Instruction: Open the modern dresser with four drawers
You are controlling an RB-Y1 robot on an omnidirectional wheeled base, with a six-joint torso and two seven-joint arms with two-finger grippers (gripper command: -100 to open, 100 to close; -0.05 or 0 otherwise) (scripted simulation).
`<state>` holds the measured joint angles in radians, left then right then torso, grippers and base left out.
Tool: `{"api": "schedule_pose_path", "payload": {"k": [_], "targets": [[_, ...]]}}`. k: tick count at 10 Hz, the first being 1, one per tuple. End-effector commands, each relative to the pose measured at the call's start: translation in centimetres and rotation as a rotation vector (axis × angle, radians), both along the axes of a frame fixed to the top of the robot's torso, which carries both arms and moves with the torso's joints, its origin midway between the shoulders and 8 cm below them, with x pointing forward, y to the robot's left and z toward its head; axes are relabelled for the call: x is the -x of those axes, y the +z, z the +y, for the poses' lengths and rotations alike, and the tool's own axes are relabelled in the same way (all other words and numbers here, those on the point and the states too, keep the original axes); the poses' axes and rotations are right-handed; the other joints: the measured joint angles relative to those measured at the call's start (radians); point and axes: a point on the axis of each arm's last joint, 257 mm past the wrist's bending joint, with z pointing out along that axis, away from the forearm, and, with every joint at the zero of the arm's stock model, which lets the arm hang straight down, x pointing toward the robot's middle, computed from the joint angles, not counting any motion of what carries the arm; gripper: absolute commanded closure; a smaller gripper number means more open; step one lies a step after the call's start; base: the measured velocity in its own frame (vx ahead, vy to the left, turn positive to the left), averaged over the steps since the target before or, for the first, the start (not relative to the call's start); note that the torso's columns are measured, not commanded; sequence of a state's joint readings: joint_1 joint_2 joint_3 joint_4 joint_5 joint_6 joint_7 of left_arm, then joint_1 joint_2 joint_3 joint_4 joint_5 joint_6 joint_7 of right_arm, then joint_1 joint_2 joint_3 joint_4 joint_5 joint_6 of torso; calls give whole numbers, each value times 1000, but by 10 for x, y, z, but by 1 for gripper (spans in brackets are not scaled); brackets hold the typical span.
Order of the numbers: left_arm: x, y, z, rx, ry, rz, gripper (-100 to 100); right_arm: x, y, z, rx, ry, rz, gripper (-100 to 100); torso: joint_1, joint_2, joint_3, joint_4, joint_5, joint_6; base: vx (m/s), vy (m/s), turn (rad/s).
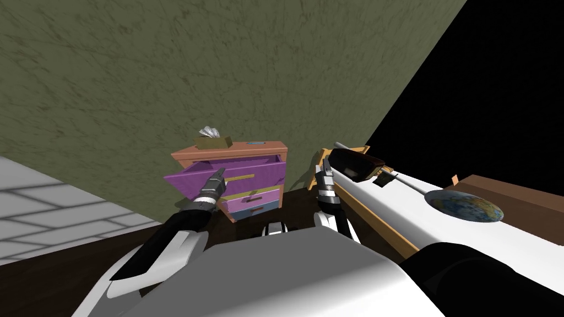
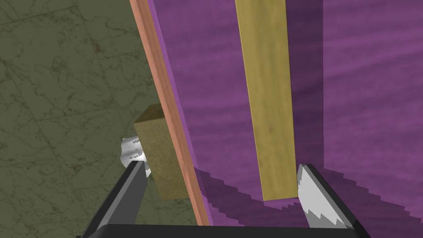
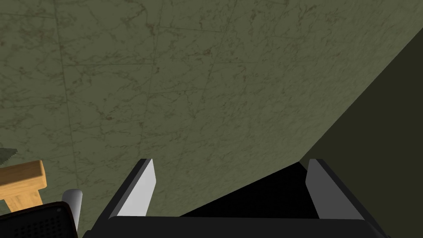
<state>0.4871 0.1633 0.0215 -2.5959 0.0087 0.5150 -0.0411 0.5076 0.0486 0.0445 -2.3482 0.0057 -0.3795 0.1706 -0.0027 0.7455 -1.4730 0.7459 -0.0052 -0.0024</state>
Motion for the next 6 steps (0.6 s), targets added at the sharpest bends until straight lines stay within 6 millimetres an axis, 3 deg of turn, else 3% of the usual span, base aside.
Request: {"api": "schedule_pose_path", "payload": {"k": [1,6], "targets": [[0,-2,1,2,1,8,0,0,0,0,0,0,0,0,0,0,1,-2,2,1,0,0,0],[0,-9,1,5,3,25,0,0,0,0,0,0,0,0,2,-7,-3,-7,5,2,0,0,0]]}}
